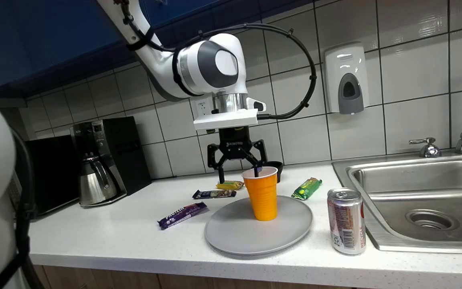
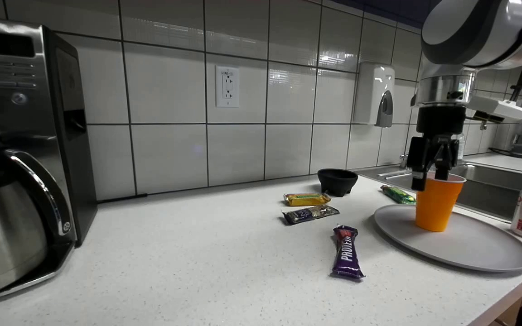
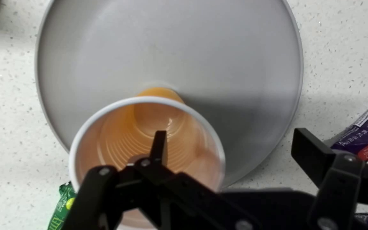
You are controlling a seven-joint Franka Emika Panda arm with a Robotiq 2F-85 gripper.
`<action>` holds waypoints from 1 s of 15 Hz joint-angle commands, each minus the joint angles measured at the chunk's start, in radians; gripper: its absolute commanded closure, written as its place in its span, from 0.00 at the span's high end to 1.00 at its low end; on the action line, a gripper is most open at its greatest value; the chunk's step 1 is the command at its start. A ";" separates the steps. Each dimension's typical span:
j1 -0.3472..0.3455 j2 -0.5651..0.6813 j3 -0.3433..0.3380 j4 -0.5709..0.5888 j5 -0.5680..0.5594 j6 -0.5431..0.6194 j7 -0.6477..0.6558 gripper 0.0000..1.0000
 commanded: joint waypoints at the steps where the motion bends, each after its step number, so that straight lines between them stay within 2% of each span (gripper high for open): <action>1: -0.010 -0.001 0.011 0.005 -0.007 -0.002 -0.005 1.00; 15: -0.011 0.010 0.013 0.014 -0.072 0.005 -0.022 1.00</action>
